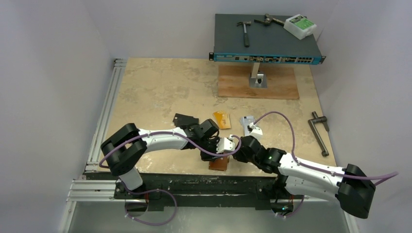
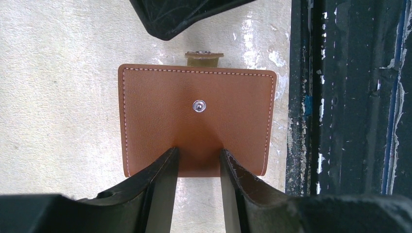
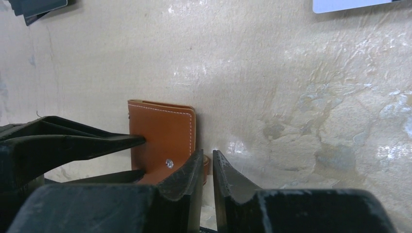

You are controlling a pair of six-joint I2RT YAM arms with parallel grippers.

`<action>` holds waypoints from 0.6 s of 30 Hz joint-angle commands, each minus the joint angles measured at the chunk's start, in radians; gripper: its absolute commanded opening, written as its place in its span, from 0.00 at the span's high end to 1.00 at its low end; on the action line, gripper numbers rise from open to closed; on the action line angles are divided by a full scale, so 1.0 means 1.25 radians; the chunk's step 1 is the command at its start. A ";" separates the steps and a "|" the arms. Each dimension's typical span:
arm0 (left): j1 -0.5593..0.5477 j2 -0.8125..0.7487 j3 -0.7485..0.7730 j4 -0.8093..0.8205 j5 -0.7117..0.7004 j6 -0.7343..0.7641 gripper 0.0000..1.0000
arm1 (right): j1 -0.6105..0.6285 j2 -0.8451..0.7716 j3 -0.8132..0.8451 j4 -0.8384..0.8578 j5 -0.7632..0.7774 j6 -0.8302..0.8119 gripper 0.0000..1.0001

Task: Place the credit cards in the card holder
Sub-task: Close the card holder at the center of the board.

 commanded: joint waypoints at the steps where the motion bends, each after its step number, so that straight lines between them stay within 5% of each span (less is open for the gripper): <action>1: -0.004 0.022 -0.006 -0.022 -0.052 0.000 0.64 | -0.004 0.020 0.043 0.009 -0.023 -0.031 0.89; 3: -0.003 0.021 -0.004 -0.024 -0.056 0.000 0.64 | -0.004 0.021 0.046 0.011 -0.029 -0.036 0.89; 6: -0.004 0.017 -0.009 -0.020 -0.057 -0.002 0.64 | -0.003 0.009 0.055 0.022 -0.046 -0.052 0.68; 10: -0.003 0.020 -0.010 -0.015 -0.061 -0.004 0.65 | -0.004 -0.008 0.059 0.048 -0.073 -0.067 0.54; 18: 0.001 0.018 -0.011 -0.012 -0.070 -0.025 0.72 | -0.004 0.028 0.045 0.111 -0.129 -0.080 0.52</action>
